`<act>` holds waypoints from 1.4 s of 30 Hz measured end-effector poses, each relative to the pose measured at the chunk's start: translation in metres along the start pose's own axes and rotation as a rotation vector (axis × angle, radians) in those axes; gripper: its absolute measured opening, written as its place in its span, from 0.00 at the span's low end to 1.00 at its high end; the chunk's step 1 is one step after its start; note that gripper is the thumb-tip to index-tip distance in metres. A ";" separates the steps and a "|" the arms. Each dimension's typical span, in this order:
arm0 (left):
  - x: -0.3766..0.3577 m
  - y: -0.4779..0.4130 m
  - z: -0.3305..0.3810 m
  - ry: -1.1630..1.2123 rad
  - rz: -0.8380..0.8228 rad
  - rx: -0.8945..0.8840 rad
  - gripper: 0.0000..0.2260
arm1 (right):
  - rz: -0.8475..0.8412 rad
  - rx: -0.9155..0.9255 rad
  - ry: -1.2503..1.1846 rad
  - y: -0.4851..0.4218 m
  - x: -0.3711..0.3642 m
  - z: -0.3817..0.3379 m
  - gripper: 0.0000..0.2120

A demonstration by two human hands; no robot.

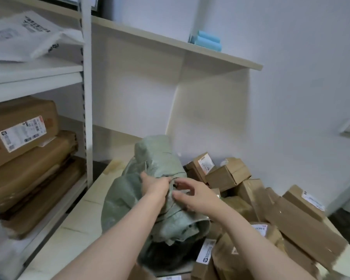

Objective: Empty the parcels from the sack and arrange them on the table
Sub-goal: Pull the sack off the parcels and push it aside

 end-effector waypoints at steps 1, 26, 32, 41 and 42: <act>0.007 -0.005 -0.003 0.003 -0.005 -0.008 0.30 | 0.045 -0.054 -0.059 -0.002 0.004 0.003 0.22; 0.096 -0.071 0.051 0.019 -0.249 -0.004 0.44 | 0.435 -0.012 0.190 -0.074 -0.072 -0.064 0.29; 0.084 -0.095 0.032 0.083 -0.047 -0.114 0.40 | -0.193 0.105 -0.237 -0.075 -0.098 -0.078 0.23; 0.097 -0.127 0.021 0.021 -0.160 -0.106 0.09 | 0.269 0.105 0.329 -0.115 -0.062 -0.052 0.35; 0.097 -0.131 0.021 0.098 -0.190 -0.067 0.11 | 0.081 -0.005 0.224 -0.120 -0.071 -0.037 0.36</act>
Point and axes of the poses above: each hand's wrist, its own y-axis away from the middle knuckle, its own x-axis out of the back of the hand, z = x × y, the point moved 4 cm from there along -y, towards the middle knuckle, and after that the axes turned 11 degrees about z, right-handed, at the moved point
